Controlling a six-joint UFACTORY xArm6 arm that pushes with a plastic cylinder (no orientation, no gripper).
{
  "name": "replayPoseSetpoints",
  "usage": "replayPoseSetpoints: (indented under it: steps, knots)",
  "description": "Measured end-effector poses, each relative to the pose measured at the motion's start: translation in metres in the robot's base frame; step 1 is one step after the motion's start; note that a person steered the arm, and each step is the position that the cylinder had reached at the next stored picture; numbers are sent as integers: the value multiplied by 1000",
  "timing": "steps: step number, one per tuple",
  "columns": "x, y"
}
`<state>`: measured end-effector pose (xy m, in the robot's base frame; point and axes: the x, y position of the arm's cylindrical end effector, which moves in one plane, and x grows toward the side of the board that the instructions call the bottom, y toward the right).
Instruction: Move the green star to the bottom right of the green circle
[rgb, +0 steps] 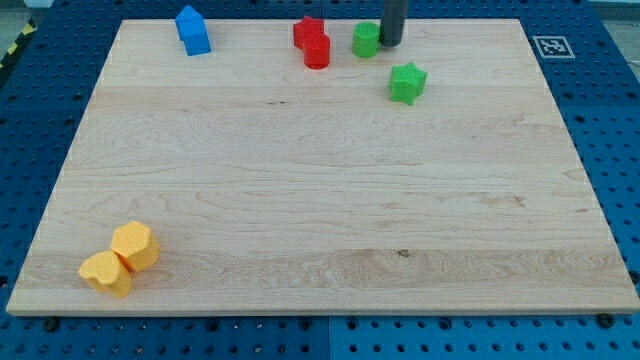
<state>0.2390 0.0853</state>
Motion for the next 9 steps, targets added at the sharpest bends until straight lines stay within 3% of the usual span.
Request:
replayPoseSetpoints:
  steps: [2, 3, 5, 7, 9]
  knots:
    - [0, -16]
    - [16, 32]
    - [119, 106]
    - [131, 50]
    - [107, 22]
